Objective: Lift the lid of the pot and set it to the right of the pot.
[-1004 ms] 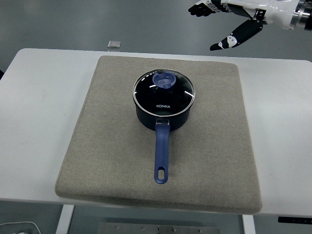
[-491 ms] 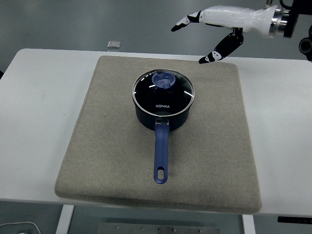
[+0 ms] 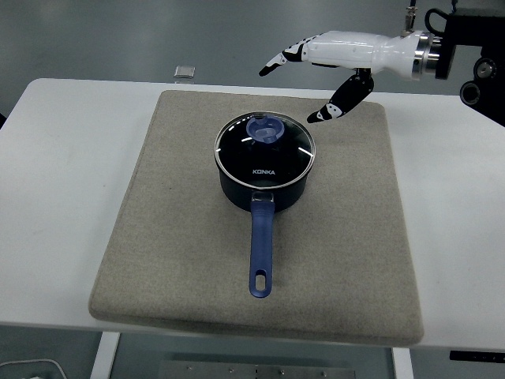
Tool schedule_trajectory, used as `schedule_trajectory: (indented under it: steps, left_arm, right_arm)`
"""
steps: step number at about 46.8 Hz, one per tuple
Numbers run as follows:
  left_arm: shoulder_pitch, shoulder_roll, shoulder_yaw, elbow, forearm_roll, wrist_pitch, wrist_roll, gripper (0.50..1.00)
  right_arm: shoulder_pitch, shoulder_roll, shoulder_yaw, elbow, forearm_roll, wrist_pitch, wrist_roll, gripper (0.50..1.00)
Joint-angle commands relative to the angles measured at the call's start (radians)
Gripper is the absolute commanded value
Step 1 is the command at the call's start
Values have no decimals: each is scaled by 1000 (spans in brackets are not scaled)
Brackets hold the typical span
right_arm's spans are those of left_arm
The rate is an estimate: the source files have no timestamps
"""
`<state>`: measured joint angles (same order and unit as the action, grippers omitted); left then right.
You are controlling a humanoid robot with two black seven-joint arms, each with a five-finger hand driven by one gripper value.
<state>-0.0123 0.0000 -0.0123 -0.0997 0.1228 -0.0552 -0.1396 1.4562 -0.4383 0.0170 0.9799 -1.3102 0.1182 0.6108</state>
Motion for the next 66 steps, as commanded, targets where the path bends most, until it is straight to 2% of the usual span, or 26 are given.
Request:
schedule_trajectory:
  steps: [1, 9, 40, 66]
  left_arm:
    - [0, 0, -1, 0, 0, 0, 0, 1000]
    - [0, 0, 0, 0, 0, 0, 0, 1000]
    - [0, 0, 0, 0, 0, 0, 0, 1000]
    - [0, 0, 0, 0, 0, 0, 0, 1000]
  right_arm:
    - [-7, 29, -19, 0, -26, -41, 0, 903]
    - [-16, 49, -49, -3, -52, -97, 0, 903]
    - [-42, 61, -86, -29, -98, -161, 0, 903]
    - [-40, 107, -115, -56, -116, -206, 0, 903]
